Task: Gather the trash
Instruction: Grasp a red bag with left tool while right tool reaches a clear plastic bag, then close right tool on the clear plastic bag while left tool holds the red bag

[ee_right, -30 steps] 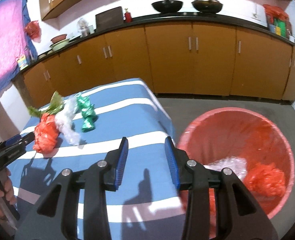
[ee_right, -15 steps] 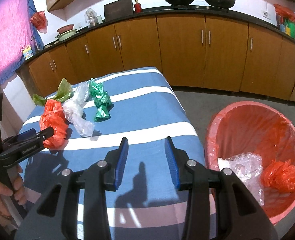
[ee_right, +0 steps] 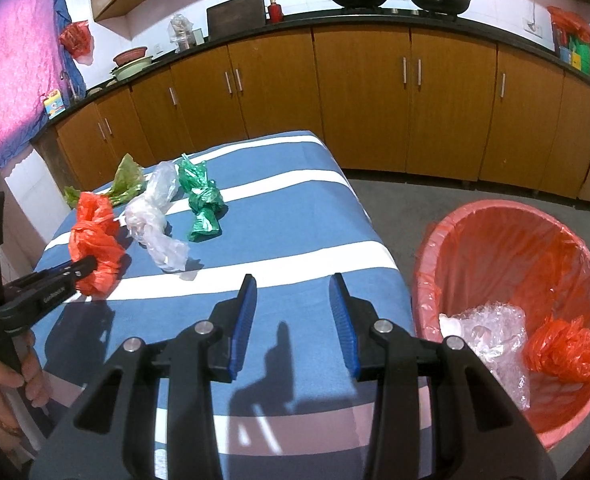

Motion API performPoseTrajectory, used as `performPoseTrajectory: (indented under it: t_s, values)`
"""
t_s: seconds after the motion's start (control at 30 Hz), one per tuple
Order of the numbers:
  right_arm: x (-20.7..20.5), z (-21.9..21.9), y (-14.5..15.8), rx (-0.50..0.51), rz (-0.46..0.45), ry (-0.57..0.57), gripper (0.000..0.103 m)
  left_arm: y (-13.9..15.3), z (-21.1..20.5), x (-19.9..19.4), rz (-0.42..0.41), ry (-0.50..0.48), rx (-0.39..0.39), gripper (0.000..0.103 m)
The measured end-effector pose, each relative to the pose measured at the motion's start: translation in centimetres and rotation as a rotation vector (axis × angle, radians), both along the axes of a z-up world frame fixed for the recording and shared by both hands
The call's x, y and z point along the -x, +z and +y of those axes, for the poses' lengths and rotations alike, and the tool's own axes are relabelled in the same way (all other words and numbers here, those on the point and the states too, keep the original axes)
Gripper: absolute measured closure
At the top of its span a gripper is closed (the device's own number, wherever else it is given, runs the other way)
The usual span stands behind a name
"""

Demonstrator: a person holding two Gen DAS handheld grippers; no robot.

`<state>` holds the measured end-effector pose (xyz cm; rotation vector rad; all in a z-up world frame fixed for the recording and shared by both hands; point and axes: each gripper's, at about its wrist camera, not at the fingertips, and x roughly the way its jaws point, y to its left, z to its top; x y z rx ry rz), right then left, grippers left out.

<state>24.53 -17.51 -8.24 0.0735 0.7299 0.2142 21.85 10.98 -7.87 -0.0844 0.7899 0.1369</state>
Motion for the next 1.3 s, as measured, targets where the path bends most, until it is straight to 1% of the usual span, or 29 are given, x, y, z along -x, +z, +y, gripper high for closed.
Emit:
performPoseTrajectory:
  t_s: [0.03, 0.13, 0.2, 0.27, 0.43, 0.53, 0.63, 0.73, 0.83, 0.97, 1.2, 1.23, 1.3]
  values:
    - [0.0, 0.2, 0.1, 0.000, -0.002, 0.003, 0.065, 0.1, 0.6, 0.3, -0.002, 0.010, -0.002, 0.078]
    - [-0.1, 0.9, 0.2, -0.001, -0.004, 0.019, 0.065, 0.5, 3.1, 1.4, -0.017, 0.054, -0.041, 0.078]
    - [-0.3, 1.9, 0.2, -0.001, -0.004, 0.038, 0.065, 0.7, 5.0, 2.3, -0.025, 0.089, -0.072, 0.078]
    - [-0.5, 3.0, 0.3, -0.003, -0.003, 0.055, 0.065, 0.8, 6.4, 2.8, -0.026, 0.116, -0.086, 0.078]
    - [-1.2, 7.0, 0.7, -0.024, -0.004, 0.116, 0.065, 0.7, 9.8, 4.0, -0.026, 0.176, -0.076, 0.078]
    - [-1.6, 9.6, 0.9, -0.013, -0.017, 0.159, 0.065, 0.5, 11.1, 4.6, -0.026, 0.194, -0.063, 0.078]
    - [-2.5, 12.3, 0.9, 0.008, -0.018, 0.198, 0.065, 0.2, 11.5, 4.7, -0.024, 0.198, -0.053, 0.078]
    - [-3.5, 14.3, 0.8, 0.032, -0.012, 0.224, 0.065, -0.3, 11.2, 4.8, -0.022, 0.191, -0.065, 0.078]
    - [-4.5, 15.7, 0.3, 0.060, -0.002, 0.245, 0.065, -0.3, 11.7, 5.0, -0.027, 0.191, -0.041, 0.078]
    - [-5.7, 16.7, -0.4, 0.092, 0.019, 0.249, 0.065, -0.4, 12.0, 5.0, -0.025, 0.190, -0.026, 0.078]
    - [-6.8, 17.4, -2.1, 0.138, 0.054, 0.247, 0.065, -0.5, 12.0, 4.8, -0.016, 0.181, -0.032, 0.078]
    - [-6.8, 17.4, -2.2, 0.140, 0.061, 0.247, 0.066, -0.5, 12.1, 4.8, -0.016, 0.181, -0.028, 0.078]
    - [-6.8, 17.3, -2.4, 0.143, 0.067, 0.245, 0.071, -0.6, 12.1, 4.7, -0.014, 0.183, -0.020, 0.078]
